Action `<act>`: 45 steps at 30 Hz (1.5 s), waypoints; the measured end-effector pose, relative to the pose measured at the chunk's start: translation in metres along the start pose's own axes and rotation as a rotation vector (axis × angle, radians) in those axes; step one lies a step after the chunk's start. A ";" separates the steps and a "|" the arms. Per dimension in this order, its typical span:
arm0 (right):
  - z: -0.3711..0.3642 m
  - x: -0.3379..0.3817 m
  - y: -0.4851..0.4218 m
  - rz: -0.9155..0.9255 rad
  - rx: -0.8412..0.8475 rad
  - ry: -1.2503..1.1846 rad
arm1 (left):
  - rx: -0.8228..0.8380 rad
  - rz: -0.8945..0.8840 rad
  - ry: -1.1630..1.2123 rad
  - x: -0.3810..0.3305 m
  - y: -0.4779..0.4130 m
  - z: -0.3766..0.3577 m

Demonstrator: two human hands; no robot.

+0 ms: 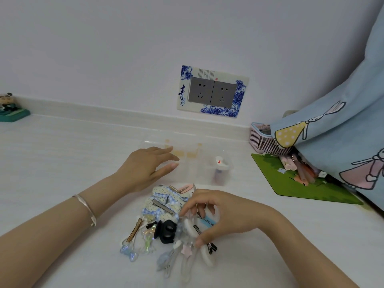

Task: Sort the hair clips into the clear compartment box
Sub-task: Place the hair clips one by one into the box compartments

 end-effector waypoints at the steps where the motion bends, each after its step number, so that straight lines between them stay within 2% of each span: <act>1: -0.002 0.001 0.000 0.001 0.014 0.009 | -0.001 0.000 -0.001 0.000 0.000 0.000; 8: -0.004 0.001 -0.002 -0.011 0.002 -0.011 | -0.011 -0.007 0.001 -0.001 0.000 0.001; 19: -0.005 -0.004 0.002 -0.015 0.084 -0.226 | -0.025 -0.012 0.000 -0.003 0.001 0.003; 23: 0.007 -0.006 0.005 -0.004 0.036 -0.330 | -0.033 -0.015 0.011 -0.003 0.001 0.003; 25: 0.033 -0.010 0.009 0.008 -0.119 -0.429 | -0.034 -0.016 0.017 -0.003 0.002 0.003; 28: 0.097 -0.028 0.026 0.084 -0.617 -0.542 | -0.039 -0.023 0.023 -0.002 0.002 0.003; 30: 0.132 -0.042 0.046 0.139 -0.965 -0.471 | -0.043 -0.025 0.021 -0.001 0.002 0.003; 31: 0.141 -0.048 0.052 0.152 -1.083 -0.406 | -0.046 -0.026 0.020 -0.001 0.002 0.002; 33: 0.145 -0.056 0.054 0.158 -1.194 -0.250 | -0.048 -0.027 0.021 0.000 0.002 0.002; 38: 0.131 -0.059 0.035 0.204 -1.181 0.152 | -0.057 -0.032 0.021 0.000 0.001 0.002; 43: 0.124 -0.082 0.022 0.021 -1.022 0.113 | -0.055 -0.032 0.016 -0.001 0.001 0.002; 45: 0.121 -0.082 0.023 0.004 -0.944 0.148 | -0.055 -0.032 0.020 -0.001 0.001 0.002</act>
Point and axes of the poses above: each hand's wrist, its own y-axis away from the middle knuckle, its own z-axis out of the back of the hand, x = y × z, the point moved 9 cm from there along -y, towards the middle knuckle
